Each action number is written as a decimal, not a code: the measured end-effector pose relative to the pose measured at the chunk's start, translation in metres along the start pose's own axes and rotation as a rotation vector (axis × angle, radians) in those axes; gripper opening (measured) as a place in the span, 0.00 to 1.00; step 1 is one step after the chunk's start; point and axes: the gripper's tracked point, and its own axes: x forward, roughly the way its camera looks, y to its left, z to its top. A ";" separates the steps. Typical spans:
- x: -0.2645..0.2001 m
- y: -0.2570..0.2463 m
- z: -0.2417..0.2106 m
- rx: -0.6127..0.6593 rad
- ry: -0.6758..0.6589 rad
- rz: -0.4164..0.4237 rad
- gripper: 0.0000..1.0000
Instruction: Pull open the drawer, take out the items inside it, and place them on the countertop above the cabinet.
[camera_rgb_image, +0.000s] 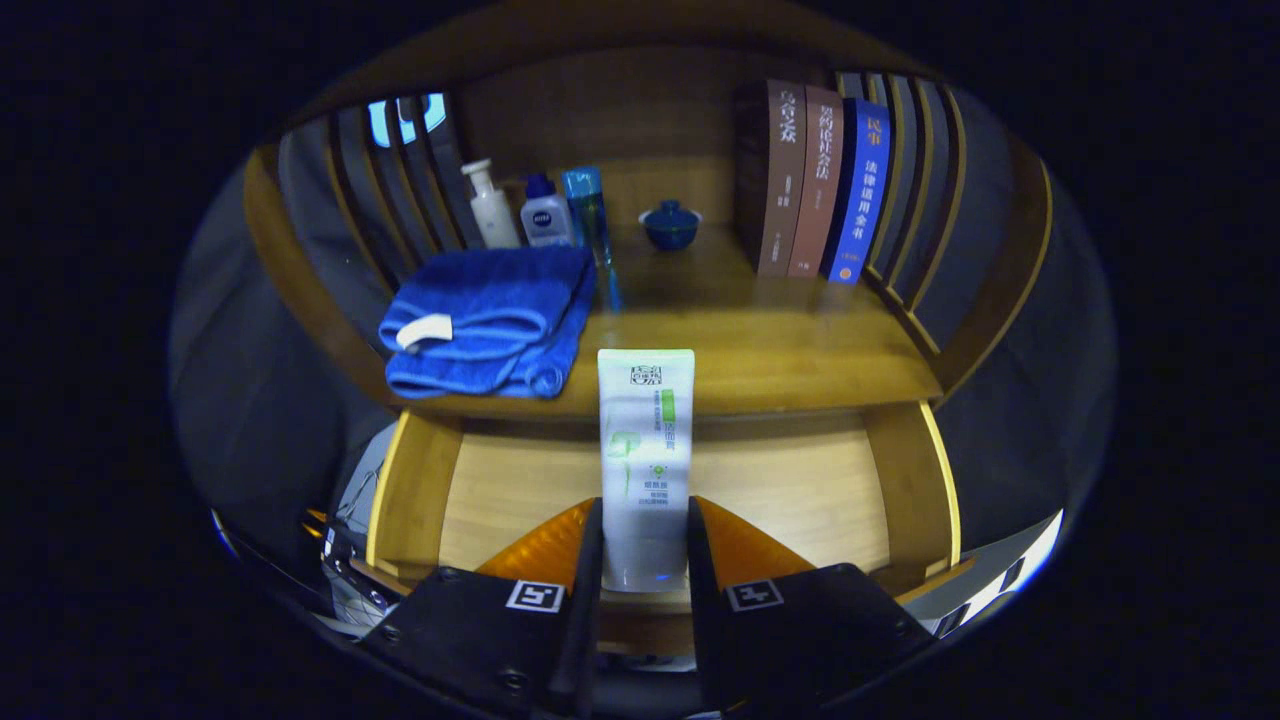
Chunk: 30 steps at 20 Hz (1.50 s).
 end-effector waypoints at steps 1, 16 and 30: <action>0.007 0.000 0.013 0.004 -0.009 -0.002 0.44; 0.134 -0.017 0.077 0.034 0.048 -0.029 0.44; 0.021 0.004 0.082 -0.010 -0.260 0.005 0.99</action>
